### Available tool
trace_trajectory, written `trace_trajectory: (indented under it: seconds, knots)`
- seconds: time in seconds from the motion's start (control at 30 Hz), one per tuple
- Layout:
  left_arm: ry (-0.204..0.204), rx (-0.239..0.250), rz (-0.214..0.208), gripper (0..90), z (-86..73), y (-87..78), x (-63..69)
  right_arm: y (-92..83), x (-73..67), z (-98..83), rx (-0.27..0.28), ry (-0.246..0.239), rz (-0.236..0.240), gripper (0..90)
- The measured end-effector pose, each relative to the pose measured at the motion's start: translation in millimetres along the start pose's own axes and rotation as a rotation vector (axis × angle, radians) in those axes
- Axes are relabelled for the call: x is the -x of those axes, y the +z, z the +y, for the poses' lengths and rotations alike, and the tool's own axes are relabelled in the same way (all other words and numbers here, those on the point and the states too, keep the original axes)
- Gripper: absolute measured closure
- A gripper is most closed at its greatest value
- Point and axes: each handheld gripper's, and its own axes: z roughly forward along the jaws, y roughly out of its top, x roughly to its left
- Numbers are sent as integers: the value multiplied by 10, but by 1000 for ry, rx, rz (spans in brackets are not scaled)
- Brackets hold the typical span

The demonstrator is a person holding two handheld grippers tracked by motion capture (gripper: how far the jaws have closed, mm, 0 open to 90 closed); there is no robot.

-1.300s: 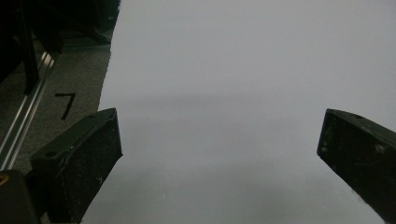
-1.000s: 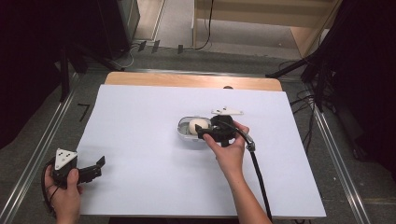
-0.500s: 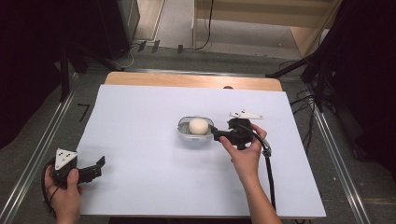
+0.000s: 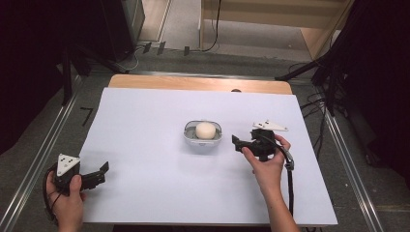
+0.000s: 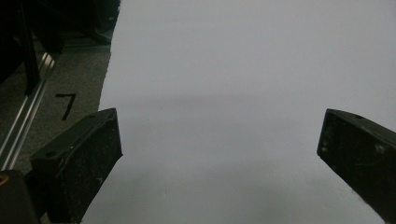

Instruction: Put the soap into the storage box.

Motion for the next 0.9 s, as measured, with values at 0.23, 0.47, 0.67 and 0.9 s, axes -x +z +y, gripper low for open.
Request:
trace_trajectory:
  seconds: [0.23,0.47,0.67,0.9]
  knots:
    - [0,0,1,3,0,-1,1,-68,154,-118,1,18,-34,176]
    - [1,0,4,3,-1,-2,5,-129,293,-233,-4,39,-40,157]
    - [2,-1,4,3,0,-3,5,-175,392,-324,-5,56,-51,149]
    - [2,0,4,3,0,-4,6,-218,488,-430,-7,65,-60,144]
